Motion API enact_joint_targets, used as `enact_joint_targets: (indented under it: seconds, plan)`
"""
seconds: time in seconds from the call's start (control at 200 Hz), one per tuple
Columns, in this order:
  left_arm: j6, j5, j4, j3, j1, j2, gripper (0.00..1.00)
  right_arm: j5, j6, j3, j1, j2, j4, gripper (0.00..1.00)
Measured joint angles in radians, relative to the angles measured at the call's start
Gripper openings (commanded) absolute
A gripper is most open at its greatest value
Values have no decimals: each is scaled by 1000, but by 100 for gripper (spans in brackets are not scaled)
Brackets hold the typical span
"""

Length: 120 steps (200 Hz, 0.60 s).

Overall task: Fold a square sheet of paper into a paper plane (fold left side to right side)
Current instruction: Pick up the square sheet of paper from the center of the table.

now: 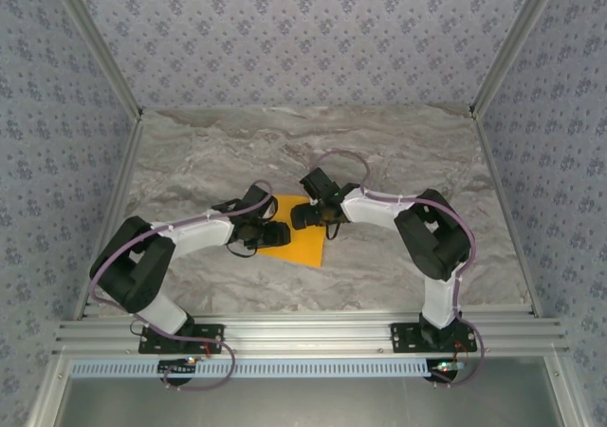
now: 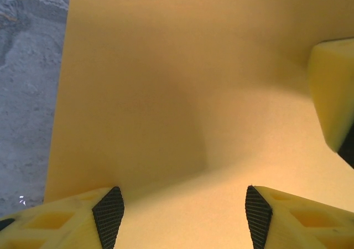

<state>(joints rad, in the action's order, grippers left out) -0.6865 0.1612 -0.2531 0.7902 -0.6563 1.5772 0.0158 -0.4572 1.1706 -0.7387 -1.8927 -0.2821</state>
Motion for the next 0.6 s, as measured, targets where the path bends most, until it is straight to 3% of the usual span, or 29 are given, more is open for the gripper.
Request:
enact_joint_targets:
  seconds: [0.29,0.6]
  plan:
    - [3,27,14,-25,24,-42,65,139,6,0,-10,0,-11,46]
    - [12,144,48,-110,161,-282,70,343,-7,-62,27,64,47,30]
